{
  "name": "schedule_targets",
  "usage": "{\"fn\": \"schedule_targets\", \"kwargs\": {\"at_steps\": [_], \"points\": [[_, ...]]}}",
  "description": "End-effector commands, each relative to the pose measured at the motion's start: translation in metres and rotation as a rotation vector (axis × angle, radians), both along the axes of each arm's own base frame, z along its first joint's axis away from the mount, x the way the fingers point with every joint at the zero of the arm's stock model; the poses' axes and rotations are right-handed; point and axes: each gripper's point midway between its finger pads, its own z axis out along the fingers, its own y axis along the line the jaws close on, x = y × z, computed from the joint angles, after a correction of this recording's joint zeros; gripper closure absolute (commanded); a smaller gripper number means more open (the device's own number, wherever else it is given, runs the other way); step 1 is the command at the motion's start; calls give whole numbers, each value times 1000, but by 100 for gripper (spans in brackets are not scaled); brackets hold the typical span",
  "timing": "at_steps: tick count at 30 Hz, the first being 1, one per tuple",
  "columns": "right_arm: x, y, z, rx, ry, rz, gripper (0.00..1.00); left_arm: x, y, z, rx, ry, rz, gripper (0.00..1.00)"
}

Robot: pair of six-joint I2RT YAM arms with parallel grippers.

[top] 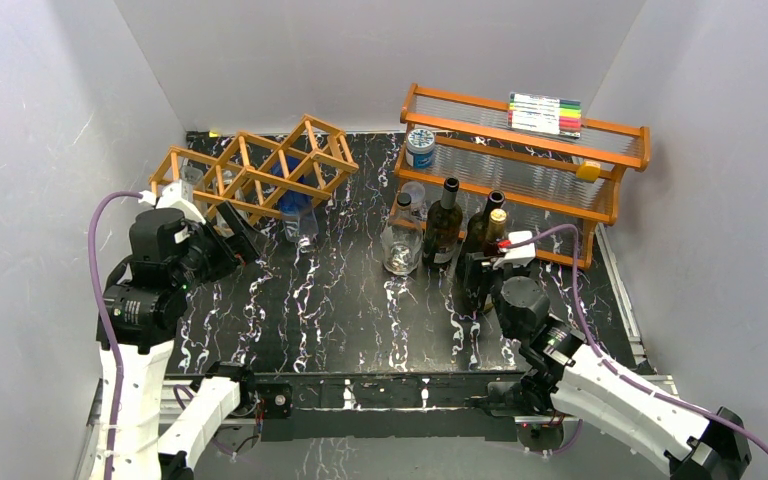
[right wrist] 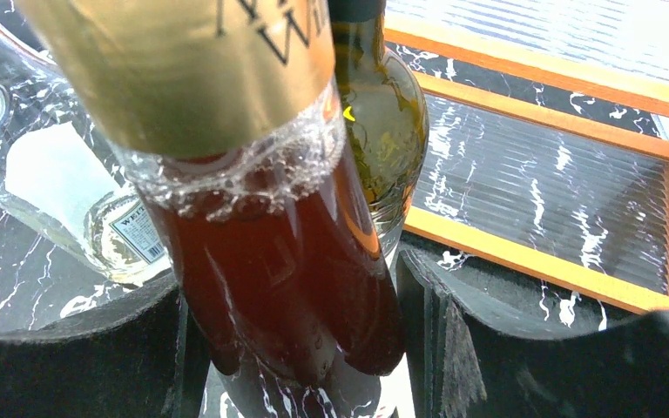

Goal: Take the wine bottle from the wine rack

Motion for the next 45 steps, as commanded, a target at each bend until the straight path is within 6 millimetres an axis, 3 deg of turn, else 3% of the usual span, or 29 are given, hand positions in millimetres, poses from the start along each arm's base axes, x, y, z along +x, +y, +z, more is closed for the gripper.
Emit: {"fn": "schedule_targets", "kwargs": {"at_steps": [1, 5, 13, 21, 29, 31, 37, 45], "points": [[3, -10, 29, 65, -75, -58, 56, 0, -3, -1, -4, -10, -18, 4], [1, -12, 33, 75, -83, -56, 32, 3, -4, 2, -7, -17, -17, 4], [0, -12, 66, 72, -120, -42, 4, 6, -8, 1, -17, -14, -34, 4], [-2, -17, 114, 56, -197, -31, 2, 8, -8, 4, -19, -24, -32, 4], [-9, -21, 198, 36, -380, 5, 2, 6, -8, -5, -17, -6, -33, 4], [-9, -10, 219, 29, -429, 60, 2, 7, -8, -8, -14, 0, -34, 4], [-6, 63, 265, 3, -472, 363, 2, 16, 0, -20, 51, 33, -23, 4], [-30, 149, 270, -2, -421, 804, 2, 37, 39, -59, 356, 170, -23, 4]]}}
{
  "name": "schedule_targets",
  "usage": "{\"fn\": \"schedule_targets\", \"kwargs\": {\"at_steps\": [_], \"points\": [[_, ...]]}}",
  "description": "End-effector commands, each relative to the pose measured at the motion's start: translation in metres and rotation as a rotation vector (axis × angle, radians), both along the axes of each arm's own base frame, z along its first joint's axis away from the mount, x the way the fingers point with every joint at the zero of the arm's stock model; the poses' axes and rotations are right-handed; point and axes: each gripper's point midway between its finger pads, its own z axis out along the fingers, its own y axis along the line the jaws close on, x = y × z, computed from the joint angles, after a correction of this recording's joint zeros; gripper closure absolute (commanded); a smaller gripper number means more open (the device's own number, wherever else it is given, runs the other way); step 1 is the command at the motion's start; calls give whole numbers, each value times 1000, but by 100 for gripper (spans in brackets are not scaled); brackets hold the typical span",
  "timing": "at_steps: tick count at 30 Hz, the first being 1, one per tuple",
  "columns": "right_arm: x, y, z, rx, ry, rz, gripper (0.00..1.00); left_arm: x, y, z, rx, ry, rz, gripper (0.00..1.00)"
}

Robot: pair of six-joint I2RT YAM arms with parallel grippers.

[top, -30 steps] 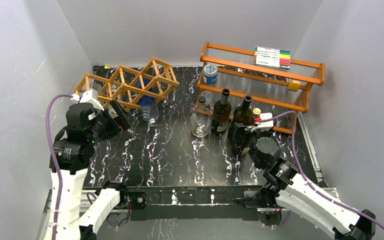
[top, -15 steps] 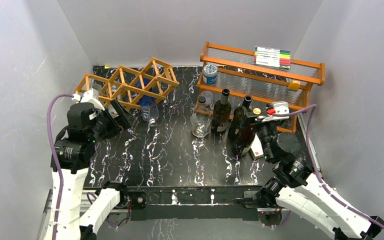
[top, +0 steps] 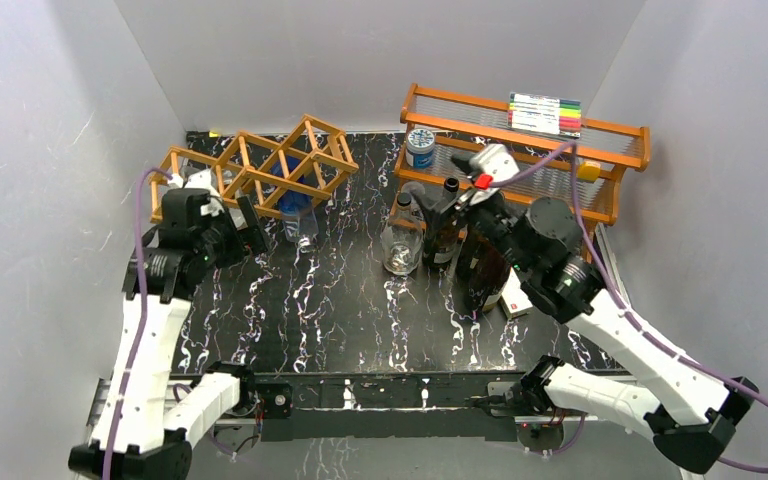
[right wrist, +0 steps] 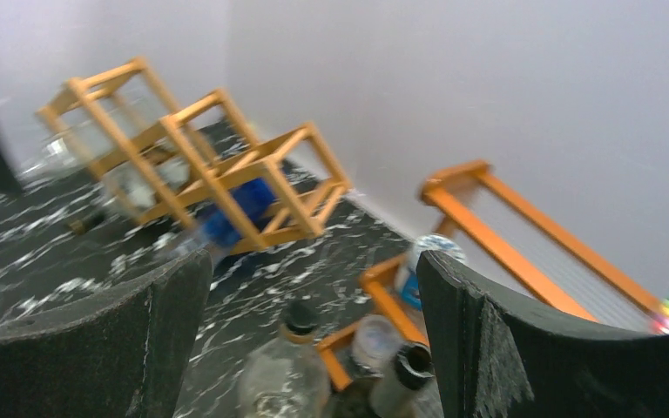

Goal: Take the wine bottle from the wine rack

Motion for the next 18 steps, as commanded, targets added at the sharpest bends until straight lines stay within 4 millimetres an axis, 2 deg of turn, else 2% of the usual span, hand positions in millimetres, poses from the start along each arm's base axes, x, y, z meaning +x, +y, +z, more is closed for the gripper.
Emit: {"fn": "schedule_targets", "kwargs": {"at_steps": [1, 5, 8, 10, 13, 18], "points": [[-37, 45, 18, -33, -22, 326, 2, 11, 33, -21, 239, 70, 6, 4], [-49, 63, 2, -91, 33, 447, 2, 19, 72, -28, 450, 96, 97, 3], [-52, 65, -7, -111, 65, 467, 2, 19, 103, -36, 609, 129, 204, 2], [-55, 63, -10, -105, 76, 470, 2, 20, 111, -39, 641, 136, 245, 2], [-61, 59, -12, -84, 82, 479, 2, 31, 118, -51, 664, 105, 251, 2], [-75, 55, -22, -68, 106, 523, 2, 48, 139, -74, 728, 100, 278, 2]]}}
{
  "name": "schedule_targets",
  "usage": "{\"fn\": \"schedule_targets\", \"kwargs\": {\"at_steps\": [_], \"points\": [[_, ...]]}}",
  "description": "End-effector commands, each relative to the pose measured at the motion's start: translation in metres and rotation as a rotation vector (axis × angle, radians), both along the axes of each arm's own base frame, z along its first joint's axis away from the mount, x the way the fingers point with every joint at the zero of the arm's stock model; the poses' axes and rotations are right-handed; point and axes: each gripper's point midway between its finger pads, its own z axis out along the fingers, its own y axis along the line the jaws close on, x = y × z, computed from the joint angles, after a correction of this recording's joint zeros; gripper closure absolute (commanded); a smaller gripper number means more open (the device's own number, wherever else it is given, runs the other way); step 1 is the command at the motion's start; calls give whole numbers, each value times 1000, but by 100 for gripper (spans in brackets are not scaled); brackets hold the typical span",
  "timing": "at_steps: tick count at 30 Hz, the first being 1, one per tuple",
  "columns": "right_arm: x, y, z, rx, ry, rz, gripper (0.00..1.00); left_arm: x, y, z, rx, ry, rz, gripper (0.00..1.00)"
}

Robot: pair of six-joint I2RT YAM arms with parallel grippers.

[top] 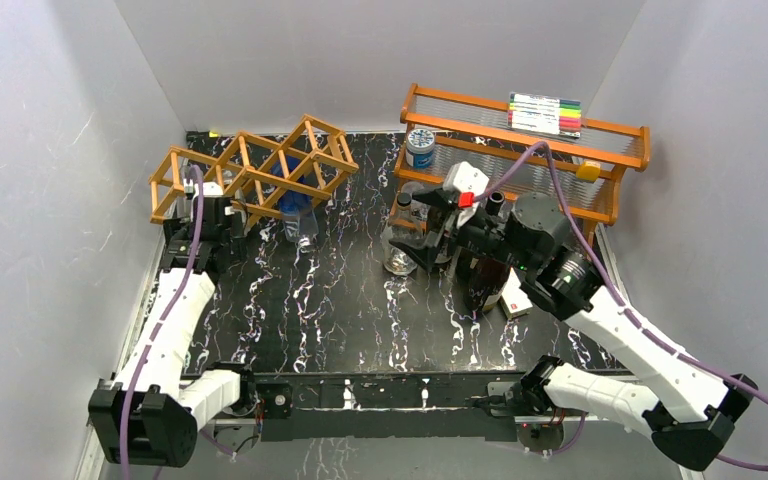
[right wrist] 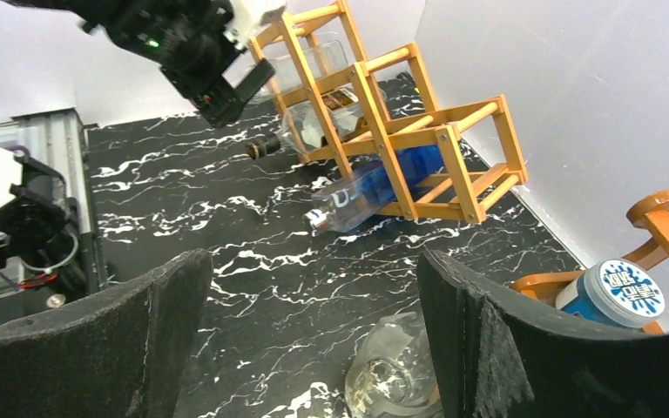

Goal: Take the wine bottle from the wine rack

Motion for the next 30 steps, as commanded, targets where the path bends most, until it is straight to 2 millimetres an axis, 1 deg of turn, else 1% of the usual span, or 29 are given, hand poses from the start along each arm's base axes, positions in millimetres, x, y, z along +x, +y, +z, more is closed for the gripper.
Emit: {"fn": "schedule_targets", "kwargs": {"at_steps": [1, 3, 7, 10, 12, 15, 17, 20, 23, 25, 30], "points": [[-21, -7, 16, 75, -10, 57, 2, 24, 29, 0, 116, -73, 41, 2], [-25, -9, 12, 73, 0, 64, 2, 33, 35, -1, 129, -98, 44, 2], [-30, -16, 7, 71, 1, 57, 2, 51, 43, 6, 147, -138, 51, 2], [-31, -22, 7, 77, -12, 40, 2, 61, 52, 1, 183, -124, 58, 2], [-31, -24, 7, 74, -25, 32, 2, 69, 52, -4, 181, -126, 43, 4], [-31, -27, 7, 65, -37, 23, 2, 79, 51, -8, 182, -147, 16, 6], [-31, -29, 8, 60, -44, 18, 2, 82, 56, -7, 213, -160, 22, 9], [-31, -31, 7, 52, -49, 12, 2, 89, 62, -8, 228, -172, 13, 17], [-31, -32, 5, 50, -45, 9, 2, 92, 69, -13, 220, -161, 33, 21], [-32, -32, 5, 53, -43, 11, 2, 96, 69, -17, 212, -152, 29, 21], [-32, -32, 3, 60, -34, 10, 2, 105, 66, -20, 198, -157, 7, 15]]}}
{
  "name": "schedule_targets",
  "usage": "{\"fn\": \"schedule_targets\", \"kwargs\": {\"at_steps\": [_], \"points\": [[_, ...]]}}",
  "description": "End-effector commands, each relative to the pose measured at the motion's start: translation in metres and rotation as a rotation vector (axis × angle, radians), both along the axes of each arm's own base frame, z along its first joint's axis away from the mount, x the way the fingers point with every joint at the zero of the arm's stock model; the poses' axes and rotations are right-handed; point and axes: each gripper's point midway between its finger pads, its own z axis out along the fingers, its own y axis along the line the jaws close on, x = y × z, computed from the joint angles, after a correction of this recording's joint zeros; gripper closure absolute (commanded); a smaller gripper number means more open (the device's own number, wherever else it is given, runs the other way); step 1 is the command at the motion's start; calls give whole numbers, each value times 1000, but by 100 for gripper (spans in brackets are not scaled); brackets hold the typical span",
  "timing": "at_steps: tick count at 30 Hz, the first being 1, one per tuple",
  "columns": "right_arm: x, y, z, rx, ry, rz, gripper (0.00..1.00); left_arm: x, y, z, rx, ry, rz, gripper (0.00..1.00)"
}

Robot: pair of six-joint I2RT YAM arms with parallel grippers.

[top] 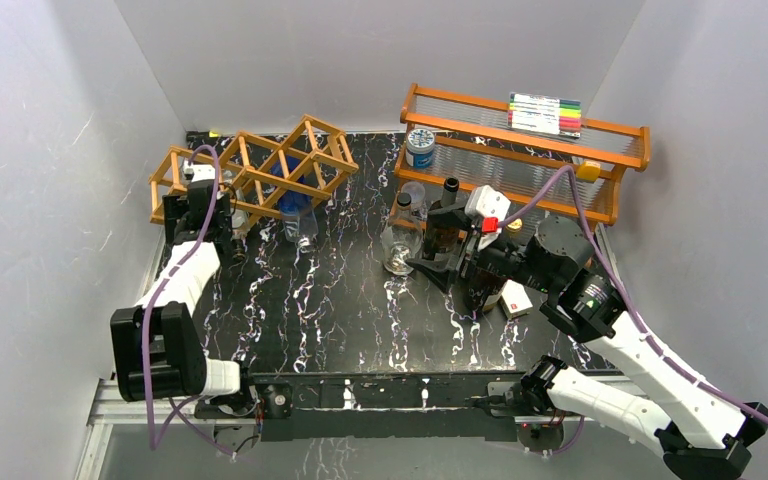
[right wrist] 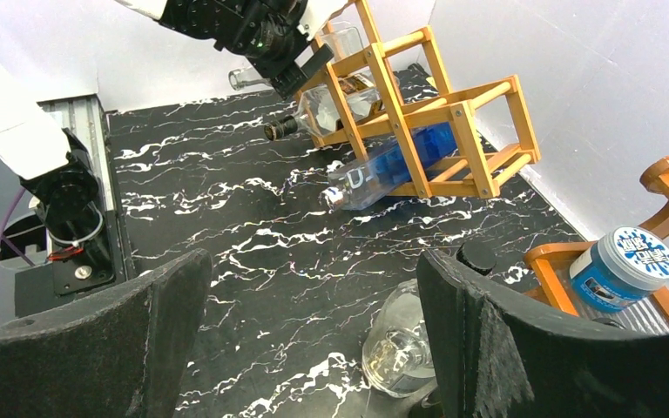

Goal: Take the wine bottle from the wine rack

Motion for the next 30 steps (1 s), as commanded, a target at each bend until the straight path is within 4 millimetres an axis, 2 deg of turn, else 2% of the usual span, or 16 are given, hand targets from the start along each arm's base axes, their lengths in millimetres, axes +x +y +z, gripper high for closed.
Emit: {"fn": "schedule_targets", "kwargs": {"at_steps": [1, 8, 11, 15, 20, 30], "points": [[0, -3, 16, 45, -38, -13, 2, 13, 2, 14, 2, -57, -9, 15], [0, -2, 18, 53, -35, -7, 2, 10, -1, 12, -10, -66, -19, 29], [0, -1, 17, 52, -31, -3, 2, 2, 2, 12, 11, -69, -8, 41], [0, 0, 16, 49, -30, 0, 2, -5, -1, 17, 4, -98, -13, 53], [0, 2, 14, 46, -26, 7, 2, -19, -8, 22, -54, -132, -2, 56], [2, 7, 12, 41, -30, 18, 2, -63, -26, 14, -204, -169, 37, 57]]}}
